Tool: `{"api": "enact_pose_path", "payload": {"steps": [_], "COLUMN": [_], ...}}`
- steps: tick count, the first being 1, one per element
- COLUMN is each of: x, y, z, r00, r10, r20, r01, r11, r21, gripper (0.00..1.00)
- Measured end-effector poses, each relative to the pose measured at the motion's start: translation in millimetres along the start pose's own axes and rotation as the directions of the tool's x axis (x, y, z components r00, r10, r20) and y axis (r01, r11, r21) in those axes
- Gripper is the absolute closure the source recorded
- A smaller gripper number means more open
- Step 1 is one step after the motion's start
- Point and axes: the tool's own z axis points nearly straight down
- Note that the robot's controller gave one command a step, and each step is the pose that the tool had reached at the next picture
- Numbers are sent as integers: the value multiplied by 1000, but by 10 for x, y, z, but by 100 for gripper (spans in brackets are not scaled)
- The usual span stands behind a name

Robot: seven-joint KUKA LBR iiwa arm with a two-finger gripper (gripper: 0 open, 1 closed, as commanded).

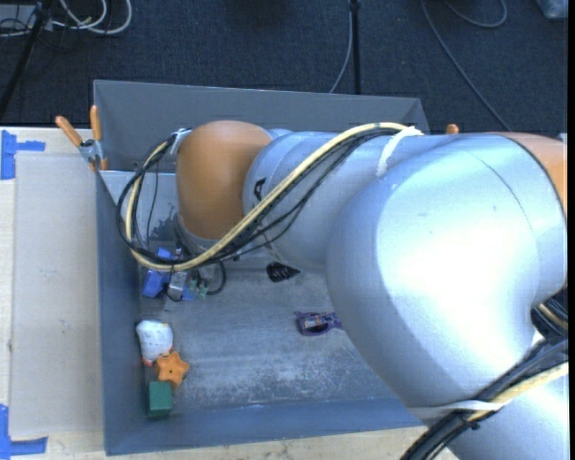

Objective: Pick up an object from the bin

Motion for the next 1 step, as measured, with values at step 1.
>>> {"api": "enact_pose_path", "payload": {"steps": [1], "x": [0], "y": [1], "z": [-119], "r00": [1000], "r10": [-7], "r20": [1], "r01": [7], "r11": [1000], "r21": [0], "gripper": [100]}}
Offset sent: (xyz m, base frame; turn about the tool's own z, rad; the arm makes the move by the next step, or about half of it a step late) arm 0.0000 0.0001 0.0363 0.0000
